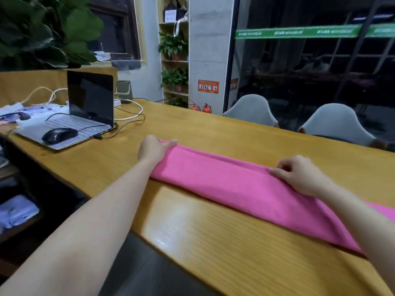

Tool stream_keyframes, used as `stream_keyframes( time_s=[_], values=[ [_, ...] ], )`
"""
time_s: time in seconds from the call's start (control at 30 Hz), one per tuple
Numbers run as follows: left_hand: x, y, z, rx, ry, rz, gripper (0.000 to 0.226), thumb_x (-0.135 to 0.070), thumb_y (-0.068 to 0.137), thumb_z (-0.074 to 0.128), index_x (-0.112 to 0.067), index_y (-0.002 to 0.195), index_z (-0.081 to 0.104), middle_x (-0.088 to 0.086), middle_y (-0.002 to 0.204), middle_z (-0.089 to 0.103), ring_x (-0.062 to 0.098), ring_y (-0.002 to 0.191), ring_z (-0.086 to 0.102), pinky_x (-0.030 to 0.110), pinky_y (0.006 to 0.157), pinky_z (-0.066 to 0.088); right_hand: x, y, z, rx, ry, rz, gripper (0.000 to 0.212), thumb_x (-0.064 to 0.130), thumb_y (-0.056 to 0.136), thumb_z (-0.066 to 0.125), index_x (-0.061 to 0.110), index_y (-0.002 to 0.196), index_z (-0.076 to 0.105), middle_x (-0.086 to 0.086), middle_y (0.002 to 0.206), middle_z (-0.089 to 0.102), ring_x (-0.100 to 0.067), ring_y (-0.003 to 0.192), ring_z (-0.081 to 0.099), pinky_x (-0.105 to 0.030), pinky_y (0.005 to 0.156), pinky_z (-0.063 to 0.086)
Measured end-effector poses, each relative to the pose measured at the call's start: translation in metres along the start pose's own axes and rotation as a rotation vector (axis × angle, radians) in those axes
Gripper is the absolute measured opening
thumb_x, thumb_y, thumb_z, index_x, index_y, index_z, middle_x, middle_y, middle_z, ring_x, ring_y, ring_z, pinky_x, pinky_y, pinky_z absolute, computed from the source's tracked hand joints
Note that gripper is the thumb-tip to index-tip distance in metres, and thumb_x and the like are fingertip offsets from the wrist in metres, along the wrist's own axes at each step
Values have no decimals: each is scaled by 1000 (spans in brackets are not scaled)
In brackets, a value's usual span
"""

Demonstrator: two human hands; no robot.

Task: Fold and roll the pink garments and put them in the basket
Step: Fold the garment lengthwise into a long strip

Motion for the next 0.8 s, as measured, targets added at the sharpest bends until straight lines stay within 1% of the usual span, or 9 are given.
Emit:
stream_keyframes(
  time_s=[0.07, 0.13, 0.23, 0.3, 0.4, 0.6, 0.67, 0.73, 0.8],
  values=[
    [4, -1, 14, -10, 127, -8, 68, -71, 75, 74, -13, 55, 47, 5, 57, 55, 32, 61, 54, 37, 57, 33, -18, 4, 21, -7, -16, -8, 36, 54, 91, 65, 29, 65, 61, 11, 68, 63, -16, 70, 59, -36, 63, 46],
    [5, -1, 21, -27, 202, 8, 67, -71, 79, 71, -14, 55, 46, 8, 60, 55, 33, 63, 53, 37, 57, 34, -28, -2, 35, -97, -64, -34, 37, 60, 92, 60, 29, 70, 57, 11, 69, 62, -19, 70, 59, -39, 64, 49],
    [9, 5, 24, 16, 268, 40, 65, -69, 84, 68, -15, 57, 43, 8, 59, 52, 33, 64, 52, 37, 59, 35, -29, -3, 39, -134, -96, -82, 33, 57, 95, 58, 30, 77, 55, 9, 73, 62, -23, 74, 58, -38, 64, 47],
    [9, 5, 25, 63, 304, 79, 60, -61, 90, 65, -12, 60, 47, 8, 61, 53, 36, 71, 58, 37, 61, 36, -31, -1, 41, -123, -74, -87, 33, 57, 95, 58, 30, 77, 55, 9, 74, 62, -25, 76, 59, -37, 63, 43],
    [9, 5, 25, 96, 277, 109, 52, -50, 95, 64, -7, 67, 58, 11, 67, 60, 38, 79, 62, 39, 65, 40, -33, 0, 41, -134, -53, -90, 34, 59, 94, 57, 31, 76, 55, 9, 73, 62, -25, 76, 60, -36, 61, 42],
    [12, 2, 22, 77, 202, 122, 42, -49, 95, 64, -9, 87, 71, 9, 85, 70, 31, 85, 63, 40, 78, 49, -28, -3, 38, -143, -36, -114, 32, 58, 93, 59, 31, 77, 59, 8, 77, 65, -24, 78, 61, -37, 64, 46],
    [13, 3, 21, 56, 179, 114, 44, -49, 95, 65, -7, 83, 70, 10, 83, 71, 33, 85, 64, 41, 78, 50, -26, 2, 24, -160, -3, -130, 30, 56, 92, 62, 31, 76, 62, 11, 76, 65, -21, 76, 61, -39, 66, 49],
    [13, 4, 21, 40, 168, 98, 45, -50, 94, 65, -9, 76, 67, 8, 76, 69, 34, 82, 63, 40, 74, 47, -29, 13, 10, -166, 65, -153, 29, 53, 90, 66, 31, 72, 63, 13, 71, 64, -14, 72, 60, -41, 66, 50],
    [13, 5, 21, 27, 164, 84, 46, -51, 93, 66, -11, 70, 64, 6, 72, 67, 35, 81, 62, 38, 70, 43, -32, 22, 8, -141, 51, -162, 30, 55, 90, 66, 32, 71, 62, 15, 71, 64, -12, 72, 60, -42, 67, 51]
  ],
)
Point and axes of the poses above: each hand's wrist, its own y-axis towards the middle knuckle, its own z-axis out of the palm, x = y × z, the point moved 5 cm from there along y, towards the middle knuckle
